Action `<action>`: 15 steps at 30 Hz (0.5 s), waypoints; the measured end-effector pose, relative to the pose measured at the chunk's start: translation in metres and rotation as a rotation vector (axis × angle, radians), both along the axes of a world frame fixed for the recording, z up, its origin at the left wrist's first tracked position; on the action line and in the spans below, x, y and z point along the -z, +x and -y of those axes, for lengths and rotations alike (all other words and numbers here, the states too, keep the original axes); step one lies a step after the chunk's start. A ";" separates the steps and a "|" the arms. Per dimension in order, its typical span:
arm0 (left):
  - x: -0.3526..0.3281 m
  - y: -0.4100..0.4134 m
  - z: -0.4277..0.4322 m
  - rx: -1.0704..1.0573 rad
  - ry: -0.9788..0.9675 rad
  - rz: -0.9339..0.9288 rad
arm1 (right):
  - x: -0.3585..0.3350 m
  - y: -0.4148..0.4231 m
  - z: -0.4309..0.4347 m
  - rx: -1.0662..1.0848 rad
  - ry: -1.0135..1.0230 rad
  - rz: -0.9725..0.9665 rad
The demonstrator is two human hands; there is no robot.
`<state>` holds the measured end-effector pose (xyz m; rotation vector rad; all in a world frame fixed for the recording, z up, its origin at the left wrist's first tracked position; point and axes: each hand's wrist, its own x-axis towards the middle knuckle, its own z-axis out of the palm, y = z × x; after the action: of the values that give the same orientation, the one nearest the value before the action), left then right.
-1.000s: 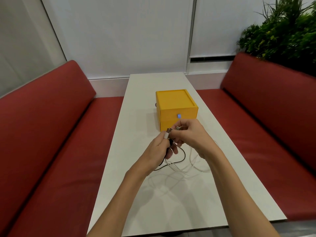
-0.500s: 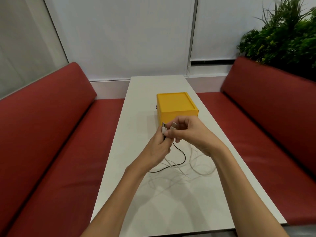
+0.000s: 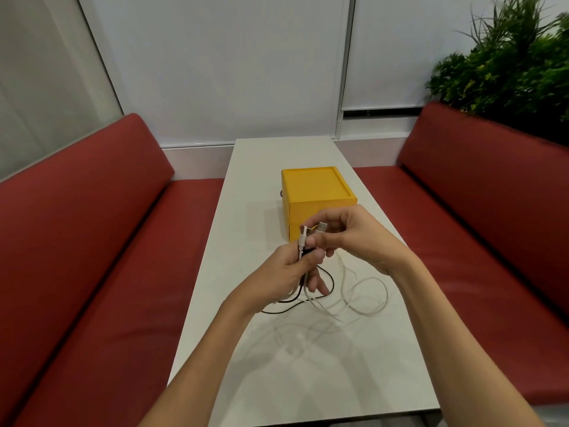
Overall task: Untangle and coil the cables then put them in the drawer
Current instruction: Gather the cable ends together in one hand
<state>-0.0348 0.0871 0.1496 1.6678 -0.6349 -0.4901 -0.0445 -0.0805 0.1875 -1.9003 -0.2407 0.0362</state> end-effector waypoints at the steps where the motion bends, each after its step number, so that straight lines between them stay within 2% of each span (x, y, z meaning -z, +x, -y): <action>1: 0.000 0.000 0.000 -0.011 -0.015 -0.004 | 0.000 -0.001 0.000 0.006 0.024 0.000; 6: 0.005 -0.002 0.004 -0.040 -0.065 -0.012 | 0.001 -0.003 0.000 0.038 0.035 0.010; 13: 0.006 -0.006 0.007 -0.135 -0.321 -0.243 | 0.005 -0.003 0.004 0.104 0.194 0.031; 15: 0.006 -0.005 0.006 -0.149 -0.332 -0.254 | 0.004 -0.002 0.007 0.132 0.206 0.028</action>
<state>-0.0399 0.0815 0.1440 1.3016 -0.3775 -0.4526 -0.0467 -0.0872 0.1840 -1.7080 -0.1318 -0.1006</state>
